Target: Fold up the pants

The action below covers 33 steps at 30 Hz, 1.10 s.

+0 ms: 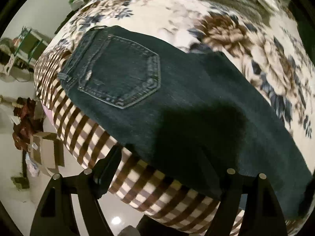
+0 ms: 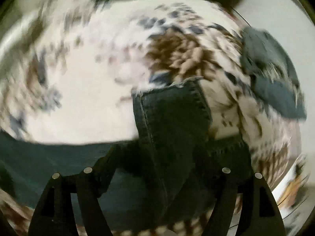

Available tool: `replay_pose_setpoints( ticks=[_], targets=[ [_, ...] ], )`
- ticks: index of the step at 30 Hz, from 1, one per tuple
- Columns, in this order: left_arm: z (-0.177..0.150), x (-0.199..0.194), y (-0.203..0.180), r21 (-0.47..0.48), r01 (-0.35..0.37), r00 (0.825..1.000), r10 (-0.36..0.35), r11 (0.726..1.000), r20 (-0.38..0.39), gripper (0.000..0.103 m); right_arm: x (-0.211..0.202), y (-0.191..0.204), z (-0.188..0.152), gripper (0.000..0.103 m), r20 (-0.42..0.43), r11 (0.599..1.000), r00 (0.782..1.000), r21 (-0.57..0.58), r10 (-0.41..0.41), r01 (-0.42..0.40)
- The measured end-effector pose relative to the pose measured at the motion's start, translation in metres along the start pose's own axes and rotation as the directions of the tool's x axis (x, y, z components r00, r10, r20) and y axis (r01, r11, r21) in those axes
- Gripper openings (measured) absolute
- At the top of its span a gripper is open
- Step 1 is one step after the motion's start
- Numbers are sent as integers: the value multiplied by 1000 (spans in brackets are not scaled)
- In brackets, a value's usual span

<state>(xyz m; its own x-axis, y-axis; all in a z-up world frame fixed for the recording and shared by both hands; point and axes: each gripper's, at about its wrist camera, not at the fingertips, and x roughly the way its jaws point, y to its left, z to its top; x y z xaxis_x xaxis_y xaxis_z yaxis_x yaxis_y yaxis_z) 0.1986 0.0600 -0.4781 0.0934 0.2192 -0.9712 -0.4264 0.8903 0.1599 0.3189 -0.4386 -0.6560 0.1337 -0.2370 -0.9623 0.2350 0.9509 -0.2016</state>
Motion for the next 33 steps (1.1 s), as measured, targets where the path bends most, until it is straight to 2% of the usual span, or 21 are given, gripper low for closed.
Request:
replay_pose_setpoints(
  ticks=[2, 4, 5, 7, 9, 10, 11, 12, 13, 14, 15, 16, 17, 19, 21, 22, 23, 25, 29, 32, 33],
  targets=[
    [-2, -1, -4, 12, -2, 1000, 2, 1000, -9, 78, 5, -23, -7, 76, 3, 993, 996, 69, -91, 91],
    [-5, 0, -9, 24, -3, 1000, 4, 1000, -15, 78, 5, -64, -25, 76, -19, 970, 995, 224, -93, 95],
    [-6, -1, -10, 31, -6, 1000, 6, 1000, -16, 78, 5, -98, -42, 76, -44, 932, 995, 350, -85, 96],
    [-7, -1, -13, 39, -9, 1000, 10, 999, -22, 78, 7, -139, -71, 76, -76, 864, 997, 500, -27, 62],
    [-9, -1, -14, 33, -5, 999, 6, 999, -33, 78, 11, -189, -109, 76, -52, 717, 991, 695, 123, -52],
    [-10, 0, -15, 25, -4, 999, 5, 1000, -42, 78, 12, -199, -122, 76, -27, 668, 986, 739, 162, -89],
    [-11, 1, -14, 17, -1, 999, 2, 1000, -51, 78, 11, -214, -134, 76, 18, 595, 978, 791, 209, -142],
    [-12, 2, -15, 10, 0, 998, 1, 1000, -57, 78, 10, -230, -149, 76, 96, 491, 958, 842, 271, -223],
    [-13, 3, -16, 2, 1, 998, -1, 1000, -65, 78, 9, -235, -154, 76, 137, 442, 944, 857, 301, -266],
    [-14, 3, -15, -4, 1, 997, -1, 1000, -71, 78, 11, -241, -159, 76, 201, 369, 913, 868, 355, -334],
    [-15, 4, -16, -9, -3, 997, 2, 1000, -79, 78, 13, -242, -160, 76, 234, 333, 892, 866, 387, -372],
    [-16, 4, -16, -10, -8, 997, 7, 1000, -83, 78, 12, -240, -159, 76, 258, 316, 880, 862, 400, -396],
    [-18, 4, -18, -9, -11, 996, 11, 1000, -87, 78, 13, -238, -156, 75, 298, 299, 859, 847, 417, -439],
    [-21, 3, -22, -1, -15, 996, 15, 1000, -91, 78, 15, -224, -149, 70, 329, 298, 837, 825, 437, -480],
    [-22, 2, -23, 2, -18, 996, 18, 1000, -89, 78, 28, -205, -138, 57, 282, 328, 832, 822, 477, -466],
    [-23, 2, -25, 2, -18, 996, 18, 1000, -90, 78, 35, -194, -135, 44, 262, 334, 829, 823, 494, -460],
    [-23, 2, -25, 2, -16, 996, 16, 1000, -92, 78, 46, -186, -131, 25, 224, 351, 833, 829, 505, -435],
    [-24, 1, -25, -1, -9, 996, 9, 1000, -90, 78, 53, -175, -131, 10, 164, 401, 858, 830, 487, -387],
    [-24, -3, -19, -10, 12, 996, -13, 1000, -90, 78, 32, -173, -131, 8, 173, 433, 888, 823, 425, -368],
    [-21, -5, -3, -44, 31, 996, -35, 999, -83, 78, 18, -168, -136, 8, 117, 509, 923, 805, 367, -304],
    [-20, -4, 3, -61, 36, 996, -41, 997, -83, 78, 23, -167, -140, 8, 83, 523, 926, 805, 368, -280]
  ],
)
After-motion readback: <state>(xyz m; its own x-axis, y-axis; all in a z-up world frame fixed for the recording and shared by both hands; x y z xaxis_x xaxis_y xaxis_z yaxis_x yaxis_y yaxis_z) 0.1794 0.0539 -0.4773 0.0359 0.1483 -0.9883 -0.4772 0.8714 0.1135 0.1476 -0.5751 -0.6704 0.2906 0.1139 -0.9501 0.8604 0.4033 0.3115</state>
